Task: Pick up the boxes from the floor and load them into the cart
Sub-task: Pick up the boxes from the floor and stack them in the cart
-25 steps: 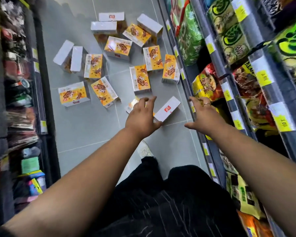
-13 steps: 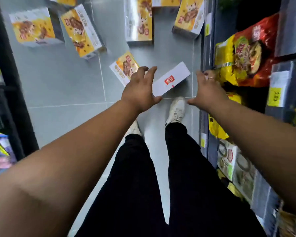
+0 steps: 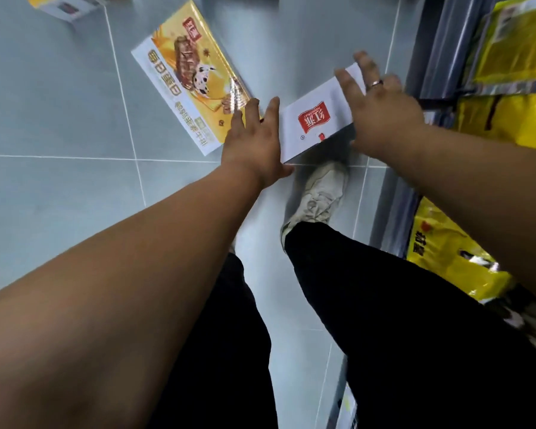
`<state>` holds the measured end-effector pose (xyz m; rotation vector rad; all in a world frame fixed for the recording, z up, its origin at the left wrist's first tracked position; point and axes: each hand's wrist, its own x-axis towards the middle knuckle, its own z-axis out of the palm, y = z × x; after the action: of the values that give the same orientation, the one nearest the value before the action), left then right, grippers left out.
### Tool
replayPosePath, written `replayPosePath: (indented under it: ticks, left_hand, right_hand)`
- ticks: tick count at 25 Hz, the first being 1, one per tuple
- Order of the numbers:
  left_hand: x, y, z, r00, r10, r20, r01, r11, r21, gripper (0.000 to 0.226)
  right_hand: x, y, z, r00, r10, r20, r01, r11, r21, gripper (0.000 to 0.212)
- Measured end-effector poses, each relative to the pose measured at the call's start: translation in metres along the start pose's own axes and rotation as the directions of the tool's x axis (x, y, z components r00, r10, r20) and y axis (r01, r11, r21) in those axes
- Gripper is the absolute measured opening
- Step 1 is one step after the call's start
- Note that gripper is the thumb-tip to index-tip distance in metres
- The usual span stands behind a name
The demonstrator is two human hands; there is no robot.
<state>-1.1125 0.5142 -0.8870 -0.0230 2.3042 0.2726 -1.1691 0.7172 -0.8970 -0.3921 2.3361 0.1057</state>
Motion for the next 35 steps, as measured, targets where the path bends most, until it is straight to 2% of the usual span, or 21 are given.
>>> replayPosePath:
  ticks: [5, 8, 13, 18, 21, 24, 26, 29, 35]
  left_hand:
    - [0.035, -0.004, 0.045, 0.995, -0.062, 0.073, 0.048, 0.983, 0.177, 0.118]
    - [0.046, -0.008, 0.045, 0.992, -0.097, 0.079, 0.085, 0.986, 0.147, 0.11]
    - [0.028, -0.013, 0.012, 0.999, 0.045, -0.016, -0.042, 0.988, 0.15, 0.104]
    - [-0.032, -0.018, -0.042, 0.978, 0.143, -0.15, -0.114, 0.976, 0.183, 0.107]
    - [-0.078, -0.034, -0.099, 0.946, 0.172, -0.276, -0.124, 0.975, 0.182, 0.107]
    - [-0.136, -0.058, -0.164, 0.905, 0.181, -0.386, -0.109, 0.973, 0.201, 0.098]
    - [-0.152, -0.07, -0.188, 0.885, 0.19, -0.426, -0.142, 0.98, 0.142, 0.091]
    - [-0.228, -0.102, -0.253, 0.866, 0.208, -0.455, -0.174, 0.978, 0.116, 0.092]
    - [-0.343, -0.149, -0.329, 0.858, 0.136, -0.495, -0.114, 0.991, 0.075, 0.094]
  right_hand:
    - [0.045, 0.0, 0.033, 1.0, 0.004, -0.001, -0.004, 0.998, -0.069, 0.103]
    - [0.054, 0.003, 0.032, 1.0, -0.005, -0.026, 0.004, 0.999, -0.054, 0.096]
    - [0.016, 0.011, 0.009, 0.997, 0.048, -0.066, -0.048, 0.999, 0.004, 0.097]
    - [-0.05, 0.0, -0.062, 0.993, 0.069, -0.099, -0.068, 0.998, 0.016, 0.098]
    - [-0.095, -0.023, -0.127, 0.982, 0.104, -0.156, -0.099, 0.994, 0.041, 0.097]
    - [-0.149, -0.064, -0.191, 0.979, 0.072, -0.192, -0.068, 0.997, 0.03, 0.098]
    - [-0.164, -0.078, -0.22, 0.977, 0.085, -0.198, -0.076, 0.996, 0.056, 0.098]
    - [-0.217, -0.121, -0.29, 0.975, 0.031, -0.218, -0.021, 0.999, 0.047, 0.1]
    - [-0.282, -0.19, -0.373, 0.97, -0.069, -0.233, 0.064, 0.998, -0.029, 0.095]
